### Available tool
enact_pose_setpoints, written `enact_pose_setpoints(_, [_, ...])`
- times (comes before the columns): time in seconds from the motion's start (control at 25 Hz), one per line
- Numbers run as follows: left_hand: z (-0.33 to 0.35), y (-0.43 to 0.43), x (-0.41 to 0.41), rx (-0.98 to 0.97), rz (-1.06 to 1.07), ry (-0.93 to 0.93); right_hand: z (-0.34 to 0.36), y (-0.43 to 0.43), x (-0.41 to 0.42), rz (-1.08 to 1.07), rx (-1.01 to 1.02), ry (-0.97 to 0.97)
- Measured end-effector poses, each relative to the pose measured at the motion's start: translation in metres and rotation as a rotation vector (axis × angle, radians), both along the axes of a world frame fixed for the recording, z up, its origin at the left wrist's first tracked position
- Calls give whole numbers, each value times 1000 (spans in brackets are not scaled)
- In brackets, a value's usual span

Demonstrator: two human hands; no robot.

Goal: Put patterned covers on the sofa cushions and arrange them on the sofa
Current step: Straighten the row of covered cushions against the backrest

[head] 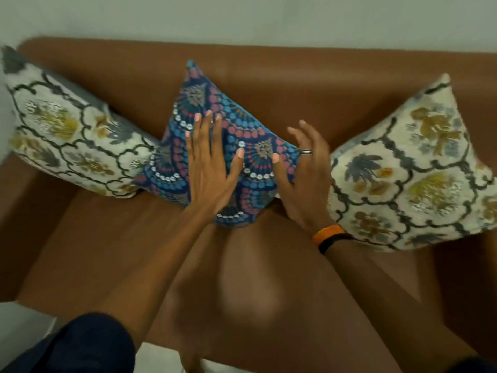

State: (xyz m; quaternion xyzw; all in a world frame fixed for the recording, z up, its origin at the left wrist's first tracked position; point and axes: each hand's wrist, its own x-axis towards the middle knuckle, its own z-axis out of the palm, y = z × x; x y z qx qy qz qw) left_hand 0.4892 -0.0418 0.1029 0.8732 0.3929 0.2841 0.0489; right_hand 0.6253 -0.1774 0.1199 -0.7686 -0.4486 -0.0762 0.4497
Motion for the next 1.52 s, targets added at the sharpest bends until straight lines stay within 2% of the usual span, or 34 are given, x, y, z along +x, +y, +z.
enact_pose_setpoints(0.08, [9,54,-31,24,60,-15,9,62,-35,39,-47,7])
enact_pose_setpoints(0.16, [9,96,-45,-29,18,-38,10,119,-57,52,-110,21])
enact_pose_setpoints(0.24, [-3,126,-52,-262,-159,-35,-9,154,-70,41,-228,26])
enact_pose_setpoints(0.32, [-23,137,-56,-447,-228,51,-37,155,-69,-76,-345,17])
enact_pose_setpoints(0.36, [-32,140,-60,-453,-194,93,-48,149,-67,-161,-392,23])
enact_pose_setpoints(0.44, [-46,142,-70,-331,-140,107,-59,145,-69,-306,-406,1])
enact_pose_setpoints(0.52, [-52,139,-74,-217,-213,90,-60,152,-72,-307,-382,-96])
enact_pose_setpoints(0.56, [-52,137,-73,-242,-241,98,-61,154,-73,-306,-403,-100])
enact_pose_setpoints(0.68, [-47,139,-85,-376,-196,103,-59,146,-81,-488,-425,104])
enact_pose_setpoints(0.76, [-37,152,-116,-226,-247,112,-50,149,-94,-543,-320,81])
enact_pose_setpoints(0.84, [-20,177,-155,-42,-291,86,-33,175,-120,-398,-180,-33])
enact_pose_setpoints(0.96, [7,234,-215,112,-71,-3,-8,243,-177,-122,-25,-64])
enact_pose_setpoints(1.12, [34,329,-286,159,157,11,14,341,-251,75,-38,-56])
enact_pose_setpoints(1.2, [35,365,-306,112,142,-12,13,385,-282,144,-76,-61])
enact_pose_setpoints(1.28, [25,387,-316,-81,-16,-55,-6,412,-302,182,-156,-81])
enact_pose_setpoints(1.36, [4,390,-325,-267,-76,-22,-35,413,-310,96,-305,-24])
enact_pose_setpoints(1.44, [-13,389,-331,-299,64,37,-53,406,-311,-75,-410,59])
enact_pose_setpoints(1.52, [-19,391,-340,-401,209,65,-57,403,-314,-157,-466,45])
